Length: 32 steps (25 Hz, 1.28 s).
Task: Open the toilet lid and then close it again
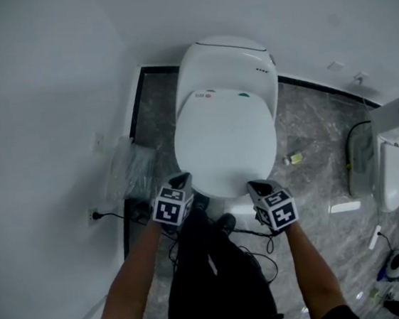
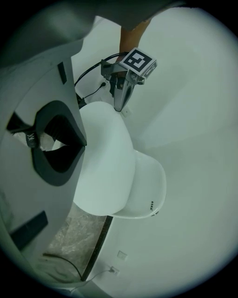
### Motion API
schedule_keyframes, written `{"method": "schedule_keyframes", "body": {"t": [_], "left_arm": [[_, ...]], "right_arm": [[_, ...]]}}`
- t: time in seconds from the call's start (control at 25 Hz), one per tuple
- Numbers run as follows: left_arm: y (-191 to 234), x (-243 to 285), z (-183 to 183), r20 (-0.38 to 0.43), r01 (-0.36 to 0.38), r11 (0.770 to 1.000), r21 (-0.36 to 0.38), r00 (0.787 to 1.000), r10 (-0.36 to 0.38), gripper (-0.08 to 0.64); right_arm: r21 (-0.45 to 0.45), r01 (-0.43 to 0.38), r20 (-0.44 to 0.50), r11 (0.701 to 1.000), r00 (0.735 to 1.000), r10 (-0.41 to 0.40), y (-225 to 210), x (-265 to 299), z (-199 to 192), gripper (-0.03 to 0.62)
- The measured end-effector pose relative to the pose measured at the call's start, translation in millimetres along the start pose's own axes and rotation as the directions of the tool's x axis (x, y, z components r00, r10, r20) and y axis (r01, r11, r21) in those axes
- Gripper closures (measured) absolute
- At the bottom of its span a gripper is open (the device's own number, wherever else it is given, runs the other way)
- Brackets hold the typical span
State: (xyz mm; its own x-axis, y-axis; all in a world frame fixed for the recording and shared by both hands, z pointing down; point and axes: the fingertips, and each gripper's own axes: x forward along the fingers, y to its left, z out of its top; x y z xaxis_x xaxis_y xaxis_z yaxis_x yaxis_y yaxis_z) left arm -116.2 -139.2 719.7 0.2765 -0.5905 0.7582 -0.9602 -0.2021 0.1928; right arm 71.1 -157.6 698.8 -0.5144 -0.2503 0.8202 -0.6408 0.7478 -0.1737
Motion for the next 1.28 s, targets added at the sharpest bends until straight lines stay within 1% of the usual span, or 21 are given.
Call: {"method": "schedule_keyframes", "body": {"t": [0.2, 0.8, 1.28], "left_arm": [[0.1, 11.6, -19.6, -0.023, 0.0, 1.0, -0.011, 1.0, 0.0, 0.552], [5.2, 49.1, -68.1, -0.067, -0.02, 0.999, -0.027, 0.998, 0.018, 0.552], [12.2, 76.9, -92.5, -0.1, -0.049, 0.998, -0.031, 0.994, 0.046, 0.552]], "right_arm": [[0.03, -0.01, -0.036, 1.0, 0.999, 0.012, 3.4, 13.2, -17.0, 0.578], [0.09, -0.01, -0.078, 0.996, 0.997, 0.017, 1.4, 57.4, -62.0, 0.578], [0.138, 0.024, -0.134, 0.99, 0.991, -0.005, -6.3, 91.9, -88.0, 0.578]]}}
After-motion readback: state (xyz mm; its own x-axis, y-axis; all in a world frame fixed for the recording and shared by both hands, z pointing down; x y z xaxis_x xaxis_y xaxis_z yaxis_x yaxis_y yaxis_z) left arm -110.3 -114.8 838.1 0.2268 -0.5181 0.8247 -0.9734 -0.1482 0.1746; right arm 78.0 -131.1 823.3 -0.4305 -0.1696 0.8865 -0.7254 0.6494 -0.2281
